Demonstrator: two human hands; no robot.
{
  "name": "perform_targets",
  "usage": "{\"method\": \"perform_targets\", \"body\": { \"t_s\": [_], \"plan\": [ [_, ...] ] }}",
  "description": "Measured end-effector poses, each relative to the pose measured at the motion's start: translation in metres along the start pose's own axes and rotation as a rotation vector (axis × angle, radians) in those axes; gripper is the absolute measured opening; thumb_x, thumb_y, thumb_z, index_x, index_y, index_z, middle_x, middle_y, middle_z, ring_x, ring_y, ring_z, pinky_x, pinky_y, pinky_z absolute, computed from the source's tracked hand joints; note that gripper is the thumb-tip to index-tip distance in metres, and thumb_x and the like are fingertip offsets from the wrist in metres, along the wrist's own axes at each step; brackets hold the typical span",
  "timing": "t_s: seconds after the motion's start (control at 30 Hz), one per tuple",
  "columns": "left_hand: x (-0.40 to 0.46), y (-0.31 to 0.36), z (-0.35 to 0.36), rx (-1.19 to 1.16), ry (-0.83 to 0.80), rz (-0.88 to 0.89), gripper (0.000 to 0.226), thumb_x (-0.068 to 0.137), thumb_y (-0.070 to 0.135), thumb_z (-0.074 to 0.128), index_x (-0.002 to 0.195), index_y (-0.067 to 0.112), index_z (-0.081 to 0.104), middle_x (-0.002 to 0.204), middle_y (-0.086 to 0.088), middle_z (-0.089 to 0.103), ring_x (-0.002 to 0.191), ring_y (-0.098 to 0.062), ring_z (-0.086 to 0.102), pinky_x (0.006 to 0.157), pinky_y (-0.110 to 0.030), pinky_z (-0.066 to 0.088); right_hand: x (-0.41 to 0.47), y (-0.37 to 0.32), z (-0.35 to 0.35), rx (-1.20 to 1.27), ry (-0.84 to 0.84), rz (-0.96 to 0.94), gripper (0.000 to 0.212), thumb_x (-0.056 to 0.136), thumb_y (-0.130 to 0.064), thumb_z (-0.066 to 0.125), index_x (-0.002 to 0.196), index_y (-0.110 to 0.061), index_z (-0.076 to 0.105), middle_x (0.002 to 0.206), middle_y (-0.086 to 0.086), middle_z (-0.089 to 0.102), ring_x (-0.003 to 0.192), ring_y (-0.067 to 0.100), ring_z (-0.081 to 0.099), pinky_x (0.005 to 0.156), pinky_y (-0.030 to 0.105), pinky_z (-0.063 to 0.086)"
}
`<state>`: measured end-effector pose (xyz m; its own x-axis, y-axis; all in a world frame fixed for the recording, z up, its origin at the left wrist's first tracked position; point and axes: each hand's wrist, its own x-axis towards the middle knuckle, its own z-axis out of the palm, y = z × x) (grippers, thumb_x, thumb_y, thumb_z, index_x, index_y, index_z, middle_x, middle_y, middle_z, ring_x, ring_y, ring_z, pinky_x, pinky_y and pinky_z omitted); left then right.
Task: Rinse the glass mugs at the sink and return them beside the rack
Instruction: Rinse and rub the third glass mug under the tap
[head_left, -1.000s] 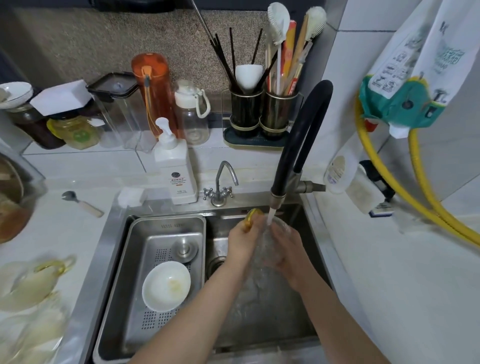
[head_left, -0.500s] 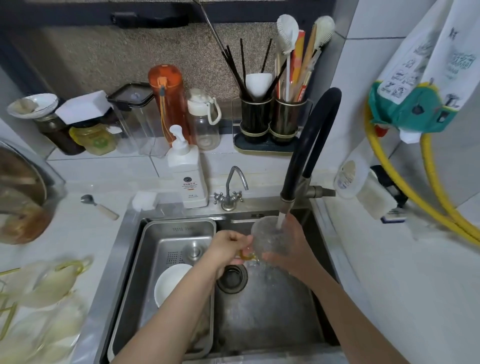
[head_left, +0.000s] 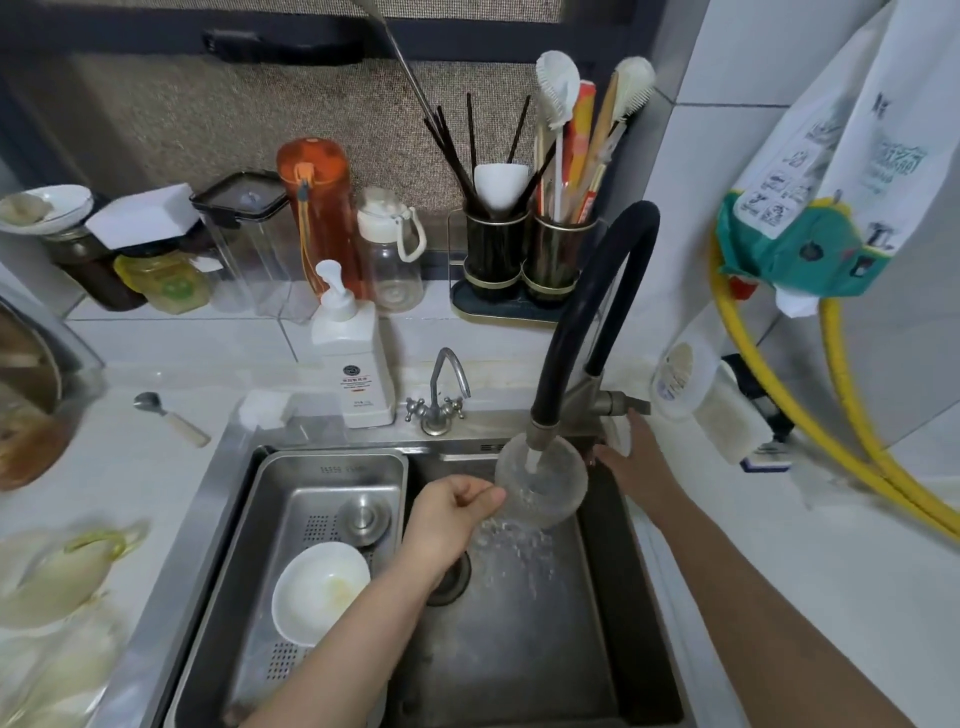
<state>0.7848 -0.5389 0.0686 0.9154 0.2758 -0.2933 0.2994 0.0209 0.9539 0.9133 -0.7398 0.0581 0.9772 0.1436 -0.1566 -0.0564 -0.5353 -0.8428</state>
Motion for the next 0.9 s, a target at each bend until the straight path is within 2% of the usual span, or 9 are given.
{"method": "perform_targets", "body": {
  "t_s": [0.1,0.2,0.33,0.4,0.53,0.63,0.7,0.77,0.9],
  "plan": [
    [0.0,0.003,0.007,-0.029,0.011,0.008,0.01,0.084,0.01,0.069,0.076,0.015,0.068,0.072,-0.001,0.068,0.072,-0.011,0.062,0.074,-0.021,0.049,0.029,0.011,-0.01,-0.071,0.024,0.048,0.084,0.083,-0.023,0.069,0.149,-0.01,0.019,0.157,0.009,0.017,0.145,0.027,0.017,0.118,0.043,0.019],
    [0.0,0.003,0.011,-0.039,0.001,0.01,0.006,0.084,0.011,0.069,0.078,0.013,0.069,0.074,-0.003,0.069,0.071,-0.01,0.062,0.074,-0.02,0.05,0.051,0.02,-0.016,-0.087,-0.016,0.128,0.089,0.083,-0.03,0.07,0.15,-0.008,0.016,0.158,0.011,0.011,0.145,0.028,0.015,0.117,0.042,0.019],
    [-0.001,0.002,0.007,0.006,0.008,0.007,0.005,0.084,0.016,0.07,0.079,0.016,0.07,0.074,0.001,0.07,0.073,-0.009,0.063,0.078,-0.024,0.051,0.061,0.012,-0.024,-0.029,0.04,0.118,0.081,0.066,-0.041,0.082,0.131,-0.006,0.048,0.135,0.014,0.049,0.125,0.034,0.047,0.105,0.049,0.04],
    [-0.001,0.001,0.001,0.016,0.031,0.004,0.005,0.083,0.017,0.07,0.079,0.017,0.071,0.075,0.002,0.071,0.076,-0.011,0.064,0.083,-0.028,0.051,0.053,-0.003,-0.022,0.053,0.042,0.089,0.051,0.078,-0.017,0.076,0.121,-0.001,0.054,0.118,0.011,0.057,0.113,0.028,0.053,0.102,0.043,0.041],
    [-0.006,-0.004,-0.003,-0.003,0.072,-0.018,0.011,0.083,0.012,0.071,0.073,0.017,0.069,0.07,0.004,0.068,0.073,-0.011,0.062,0.079,-0.026,0.05,0.031,-0.017,-0.021,0.132,0.034,0.042,0.054,0.088,-0.006,0.064,0.136,0.0,0.041,0.136,0.012,0.045,0.127,0.025,0.042,0.104,0.029,0.033],
    [-0.011,-0.01,-0.002,0.002,0.096,-0.016,0.012,0.082,0.012,0.072,0.07,0.014,0.07,0.081,-0.002,0.068,0.08,-0.014,0.063,0.085,-0.035,0.05,0.003,-0.023,-0.012,0.225,-0.038,0.015,0.043,0.091,-0.003,0.059,0.131,-0.009,0.045,0.125,0.001,0.05,0.115,0.016,0.047,0.086,0.011,0.039],
    [-0.015,-0.013,-0.005,0.01,0.107,-0.004,0.012,0.082,0.012,0.072,0.071,0.007,0.069,0.098,-0.002,0.065,0.101,-0.018,0.062,0.096,-0.044,0.046,-0.027,-0.023,0.005,0.362,-0.122,0.085,0.034,0.092,-0.015,0.058,0.125,-0.02,0.049,0.119,-0.005,0.057,0.104,0.01,0.053,0.083,0.02,0.045],
    [-0.02,-0.015,-0.008,0.036,0.093,0.017,0.016,0.083,0.013,0.07,0.072,0.002,0.068,0.103,0.007,0.059,0.114,-0.016,0.056,0.1,-0.046,0.043,-0.061,-0.021,0.025,0.475,-0.139,0.203,0.035,0.092,-0.034,0.057,0.126,-0.025,0.051,0.124,-0.004,0.058,0.107,0.013,0.056,0.094,0.036,0.047],
    [-0.036,-0.023,-0.015,0.065,0.088,0.021,0.016,0.083,0.016,0.071,0.07,0.006,0.069,0.115,0.006,0.057,0.108,0.008,0.052,0.097,-0.029,0.041,-0.126,-0.029,0.06,0.693,-0.193,0.318,0.043,0.079,-0.048,0.06,0.118,-0.033,0.057,0.122,-0.003,0.061,0.113,0.021,0.058,0.088,0.046,0.051]
  ]
}}
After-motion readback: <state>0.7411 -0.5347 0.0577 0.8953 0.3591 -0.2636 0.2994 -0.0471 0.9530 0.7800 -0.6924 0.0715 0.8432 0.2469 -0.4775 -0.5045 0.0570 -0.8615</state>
